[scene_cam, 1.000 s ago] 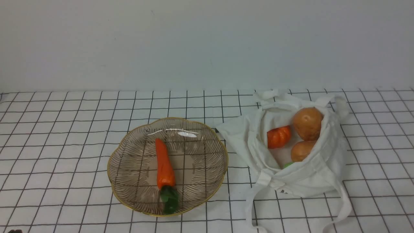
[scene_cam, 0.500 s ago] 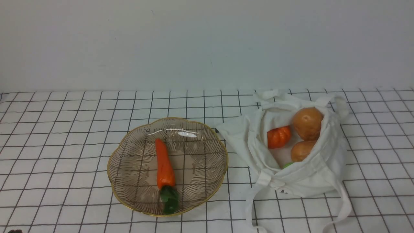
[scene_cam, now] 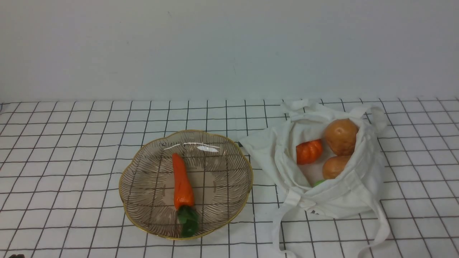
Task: Take vegetables from bag on white checkered tablecloth place on plate.
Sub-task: 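Reach into the bag and grasp the item inside with the right gripper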
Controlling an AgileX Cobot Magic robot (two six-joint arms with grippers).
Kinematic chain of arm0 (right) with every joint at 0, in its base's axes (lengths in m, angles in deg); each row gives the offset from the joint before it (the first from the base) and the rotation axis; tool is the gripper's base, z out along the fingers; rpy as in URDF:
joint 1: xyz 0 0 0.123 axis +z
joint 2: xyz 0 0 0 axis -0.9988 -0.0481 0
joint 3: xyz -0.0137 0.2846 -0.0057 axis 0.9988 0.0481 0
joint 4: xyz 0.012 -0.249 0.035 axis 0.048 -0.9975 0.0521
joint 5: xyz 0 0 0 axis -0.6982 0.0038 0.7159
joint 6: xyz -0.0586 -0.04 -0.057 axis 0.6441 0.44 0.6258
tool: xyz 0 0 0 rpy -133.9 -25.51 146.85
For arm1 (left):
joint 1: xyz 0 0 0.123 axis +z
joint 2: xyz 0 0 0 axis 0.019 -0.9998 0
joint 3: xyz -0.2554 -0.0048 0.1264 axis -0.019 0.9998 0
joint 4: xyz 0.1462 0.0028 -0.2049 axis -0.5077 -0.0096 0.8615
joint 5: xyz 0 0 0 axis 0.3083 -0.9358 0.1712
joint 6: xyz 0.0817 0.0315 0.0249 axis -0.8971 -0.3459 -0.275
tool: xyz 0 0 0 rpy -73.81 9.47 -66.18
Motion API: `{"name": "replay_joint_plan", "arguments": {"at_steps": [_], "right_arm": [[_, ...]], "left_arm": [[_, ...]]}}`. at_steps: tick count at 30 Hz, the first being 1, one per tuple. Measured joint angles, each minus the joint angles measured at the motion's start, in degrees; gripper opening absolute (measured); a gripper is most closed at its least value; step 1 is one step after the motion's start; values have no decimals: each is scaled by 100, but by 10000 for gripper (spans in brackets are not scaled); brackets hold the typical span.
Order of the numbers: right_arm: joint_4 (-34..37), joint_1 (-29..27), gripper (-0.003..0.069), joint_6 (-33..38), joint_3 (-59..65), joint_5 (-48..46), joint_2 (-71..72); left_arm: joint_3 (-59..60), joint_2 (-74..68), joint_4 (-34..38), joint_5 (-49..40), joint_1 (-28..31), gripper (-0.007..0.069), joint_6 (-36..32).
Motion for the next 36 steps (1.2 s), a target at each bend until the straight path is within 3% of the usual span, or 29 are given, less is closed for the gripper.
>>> {"name": "replay_joint_plan", "arguments": {"at_steps": [20,24,28,33,36], "right_arm": [[208,0,-15,-172,0,70,0],[2159,0,-15,-1422,15,780,0],[3727,0,-15,-2163,15,1056,0],[4846,0,-15,-2277,15,1120,0],[5159,15,-15,-2121,-49,979,0]], "left_arm": [[0,0,0,0,0,-8,0],[0,0,0,0,0,-8,0],[0,0,0,0,0,-8,0],[0,0,0,0,0,-8,0],[0,0,0,0,0,-8,0]]}}
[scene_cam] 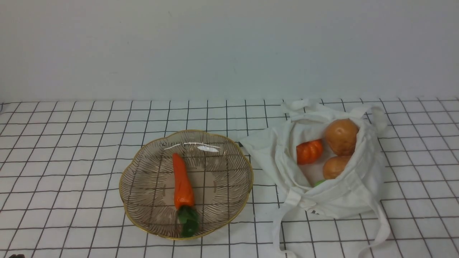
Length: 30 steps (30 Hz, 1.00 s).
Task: Take vegetables from bag on white checkered tablecloth place on plate.
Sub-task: 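Reach into the bag and grasp the item inside with the right gripper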
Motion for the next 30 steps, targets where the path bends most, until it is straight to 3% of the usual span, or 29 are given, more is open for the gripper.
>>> {"name": "replay_joint_plan", "arguments": {"at_steps": [3,5,7,8,10,11,12,15,18,25,30], "right_arm": [[32,67,-15,612,-496,-129,0],[-142,108,-15,1738,-1453,-8,-9],[-333,128,-15,2390,-2036,-63,-152],[-517,150,-15,2988,-2709,-389,-510],[-753,154,-15,3365,-3416,-1080,-1025],[-943,154,-15,3473,-3825,-1891,-1566],[-978,154,-15,3481,-3886,-1891,-1566],[-1634,154,-14,3389,-4524,-3760,-3001],[-2182,154,-8,2989,-4620,-4322,-4080],[-2510,168,44,2859,-5037,-4364,-6350],[-2781,495,171,3074,-5998,-4282,-7787]], "left_arm": [[0,0,0,0,0,-8,0],[0,0,0,0,0,-8,0],[0,0,0,0,0,-8,0],[0,0,0,0,0,-8,0],[0,0,0,0,0,-8,0],[0,0,0,0,0,-8,0],[0,0,0,0,0,-8,0],[0,0,0,0,0,-8,0],[0,0,0,0,0,-8,0],[0,0,0,0,0,-8,0],[0,0,0,0,0,-8,0]]}}
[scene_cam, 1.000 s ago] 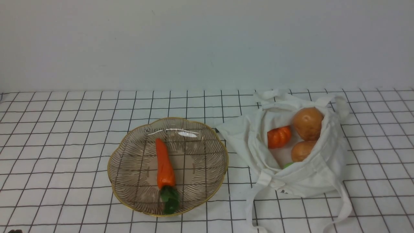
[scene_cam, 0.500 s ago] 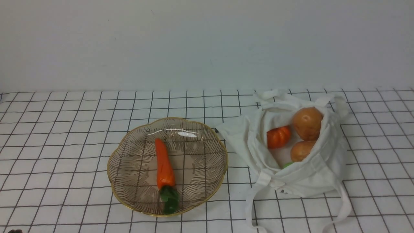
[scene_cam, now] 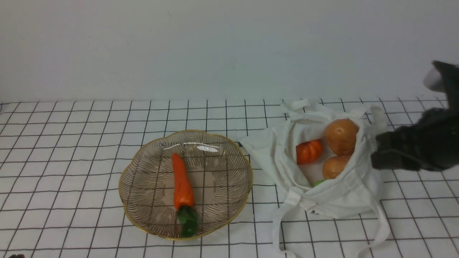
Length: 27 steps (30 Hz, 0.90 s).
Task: Take vegetables from bag on white checkered tablecloth place on plate.
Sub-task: 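Reach into the bag and grasp the item inside with the right gripper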
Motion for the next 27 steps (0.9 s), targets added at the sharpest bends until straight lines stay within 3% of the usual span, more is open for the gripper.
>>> {"name": "replay_joint_plan", "arguments": {"at_steps": [6,12,16,27], "right_arm": [[-1239,612,387,-115,-1407,1,-1599],[-2767,951,557,-927,-2772,-312,-2993],[-3362,1036,600,-1290,-3334,-697,-3560],[-3912,1036,594,-1389,-3484,-782,-4009]], "left_arm": [[0,0,0,0,0,-8,0],[0,0,0,0,0,-8,0],[0,0,0,0,0,-8,0],[0,0,0,0,0,-8,0]]}}
